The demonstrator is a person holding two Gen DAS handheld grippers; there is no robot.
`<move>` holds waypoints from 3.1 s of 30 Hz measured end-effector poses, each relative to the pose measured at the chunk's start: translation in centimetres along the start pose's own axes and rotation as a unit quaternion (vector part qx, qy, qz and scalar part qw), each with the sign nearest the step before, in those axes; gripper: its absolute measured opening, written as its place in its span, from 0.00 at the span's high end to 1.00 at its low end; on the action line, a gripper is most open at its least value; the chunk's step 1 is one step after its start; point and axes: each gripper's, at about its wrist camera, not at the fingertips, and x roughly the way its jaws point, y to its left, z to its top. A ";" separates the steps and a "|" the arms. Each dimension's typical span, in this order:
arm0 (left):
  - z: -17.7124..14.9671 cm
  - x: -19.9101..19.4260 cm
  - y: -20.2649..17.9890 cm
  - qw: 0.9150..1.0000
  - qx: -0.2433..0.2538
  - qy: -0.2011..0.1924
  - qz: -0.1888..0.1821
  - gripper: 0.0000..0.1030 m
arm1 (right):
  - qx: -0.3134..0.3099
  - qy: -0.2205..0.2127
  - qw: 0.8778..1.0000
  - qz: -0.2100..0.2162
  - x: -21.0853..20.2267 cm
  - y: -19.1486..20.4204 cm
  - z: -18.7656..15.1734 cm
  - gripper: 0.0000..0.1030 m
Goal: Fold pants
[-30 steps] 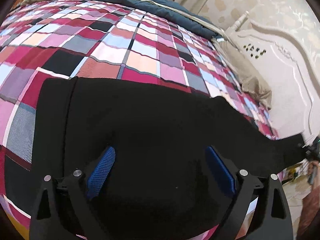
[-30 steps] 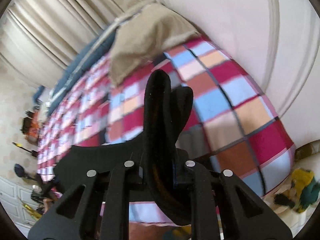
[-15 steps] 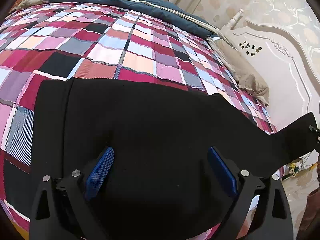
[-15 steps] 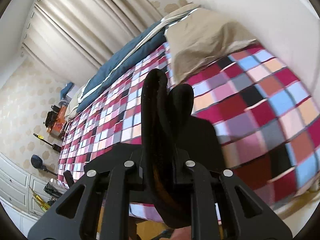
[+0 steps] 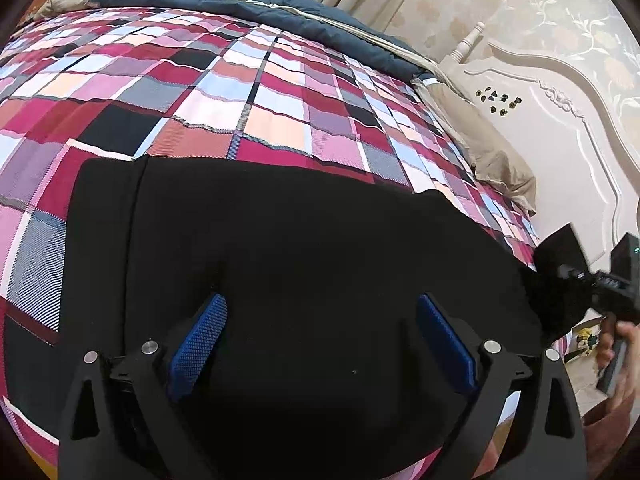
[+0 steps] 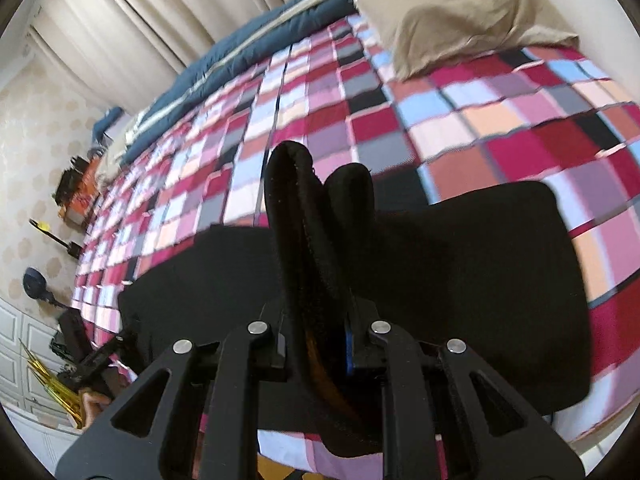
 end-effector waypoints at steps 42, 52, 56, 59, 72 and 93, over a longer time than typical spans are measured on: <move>-0.1 0.0 0.3 1.000 -0.006 -0.010 -0.013 0.05 | -0.109 0.016 0.985 -0.134 7.4 6.6 -4.4 0.65; -0.1 -0.1 0.3 1.000 -0.006 -0.011 -0.013 0.05 | -0.101 0.019 0.991 -0.083 7.4 8.1 -5.4 0.50; -0.1 -0.1 0.3 1.000 -0.006 -0.011 -0.013 0.05 | -0.109 0.017 0.991 -0.073 6.9 8.9 -6.0 0.45; -0.1 -0.1 0.3 1.000 -0.005 -0.011 -0.012 0.05 | -0.115 0.009 0.992 -0.042 5.7 9.6 -6.5 0.44; -0.2 0.0 0.1 1.000 0.000 -0.011 -0.005 0.05 | 0.059 -0.133 0.989 -0.026 -8.6 -10.0 -3.7 0.34; -0.1 0.3 0.0 1.000 0.003 -0.007 0.003 0.05 | 0.109 -0.046 0.979 0.164 -4.1 -18.6 -3.8 0.51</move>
